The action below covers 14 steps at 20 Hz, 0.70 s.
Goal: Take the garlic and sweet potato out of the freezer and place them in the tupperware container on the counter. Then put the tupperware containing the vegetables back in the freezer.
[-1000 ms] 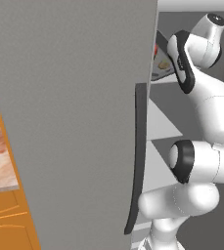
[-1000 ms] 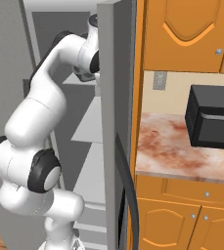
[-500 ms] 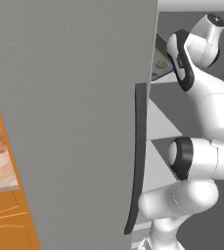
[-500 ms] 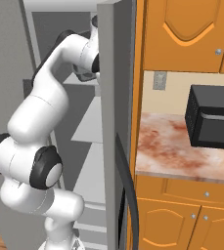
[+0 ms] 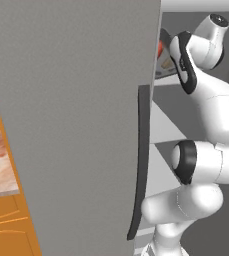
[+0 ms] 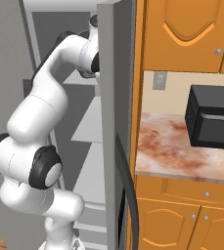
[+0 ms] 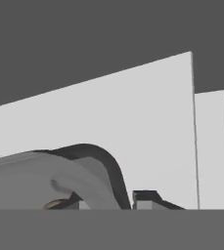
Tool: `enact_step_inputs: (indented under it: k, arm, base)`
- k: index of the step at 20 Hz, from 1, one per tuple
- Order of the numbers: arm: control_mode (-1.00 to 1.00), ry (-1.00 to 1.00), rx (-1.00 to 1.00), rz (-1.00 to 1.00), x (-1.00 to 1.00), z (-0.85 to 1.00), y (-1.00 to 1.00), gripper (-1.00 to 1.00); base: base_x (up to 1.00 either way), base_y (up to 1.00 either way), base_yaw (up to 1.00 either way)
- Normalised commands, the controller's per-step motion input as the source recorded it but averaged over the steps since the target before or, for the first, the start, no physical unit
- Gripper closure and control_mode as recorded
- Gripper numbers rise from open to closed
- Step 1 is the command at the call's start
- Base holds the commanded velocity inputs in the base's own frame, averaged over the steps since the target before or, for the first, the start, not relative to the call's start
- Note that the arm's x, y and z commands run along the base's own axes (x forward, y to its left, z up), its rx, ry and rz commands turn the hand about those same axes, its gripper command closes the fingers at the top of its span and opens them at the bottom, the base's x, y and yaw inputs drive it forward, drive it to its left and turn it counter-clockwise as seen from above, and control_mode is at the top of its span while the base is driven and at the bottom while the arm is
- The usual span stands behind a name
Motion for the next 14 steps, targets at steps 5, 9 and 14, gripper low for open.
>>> enact_step_inputs:
  k: [5, 9, 14]
  arm:
    - [-1.00, 0.00, 0.00, -0.17, 0.18, 0.00, 0.08, 1.00]
    - [-1.00, 0.00, 0.01, -0.13, 0.42, 0.00, 0.06, 1.00]
    - [-1.00, 0.00, 0.02, -0.02, 0.36, 0.00, 0.00, -1.00]
  base:
    - [0.00, 0.00, 0.00]
    - [0.00, 0.00, 0.00]
    - [0.00, 0.00, 0.00]
